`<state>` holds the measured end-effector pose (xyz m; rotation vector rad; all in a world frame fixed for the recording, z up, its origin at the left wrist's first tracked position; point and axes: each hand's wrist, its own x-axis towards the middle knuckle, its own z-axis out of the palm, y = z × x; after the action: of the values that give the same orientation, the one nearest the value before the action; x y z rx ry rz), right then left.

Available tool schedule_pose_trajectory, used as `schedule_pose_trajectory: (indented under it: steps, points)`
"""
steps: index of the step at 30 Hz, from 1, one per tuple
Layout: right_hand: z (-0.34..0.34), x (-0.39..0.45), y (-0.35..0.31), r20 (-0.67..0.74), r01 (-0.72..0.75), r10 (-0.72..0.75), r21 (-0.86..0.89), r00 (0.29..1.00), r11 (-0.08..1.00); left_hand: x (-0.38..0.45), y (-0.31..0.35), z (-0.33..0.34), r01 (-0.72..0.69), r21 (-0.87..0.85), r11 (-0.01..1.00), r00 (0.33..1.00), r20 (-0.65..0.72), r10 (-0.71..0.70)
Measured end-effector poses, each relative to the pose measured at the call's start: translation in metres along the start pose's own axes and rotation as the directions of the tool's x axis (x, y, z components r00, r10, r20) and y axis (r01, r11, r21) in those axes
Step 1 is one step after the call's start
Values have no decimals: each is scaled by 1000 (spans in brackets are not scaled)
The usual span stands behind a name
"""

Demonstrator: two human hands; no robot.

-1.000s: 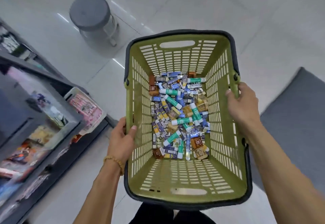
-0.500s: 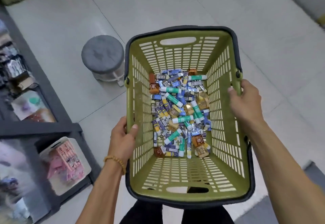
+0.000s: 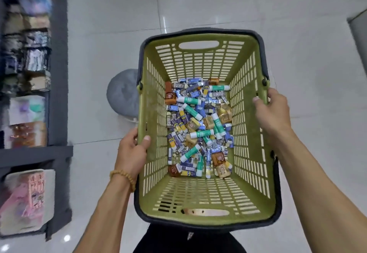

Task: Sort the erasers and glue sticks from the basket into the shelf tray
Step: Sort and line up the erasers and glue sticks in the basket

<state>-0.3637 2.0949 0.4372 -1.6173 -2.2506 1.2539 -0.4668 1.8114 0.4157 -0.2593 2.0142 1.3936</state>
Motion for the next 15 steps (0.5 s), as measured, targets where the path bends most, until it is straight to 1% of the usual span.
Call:
schedule_pose_trajectory:
  steps: [2,6,7,9,12,15]
  points:
    - [14,53,-34,42,26,-24,-31,999,999,39,24,10,23,-30,999,998,-52,-25]
    - [48,156,-108,93,75,-72,-35,993,997,126,82,26,31,-109,994,993,-107,-43]
    - [58,180,-128,115,98,-93,-46,989,994,147,94,27,28,-118,993,987,-153,-46]
    - [73,217,-167,134,109,-97,-83,986,991,181,121,28,43,-116,992,981,-182,-64]
    - [102,277,-231,193,160,-139,-97,971,982,232,163,22,52,-173,984,967,-238,-93]
    - [146,336,-304,288,254,-209,-127,934,959,286,200,15,50,-208,977,941,-319,-116]
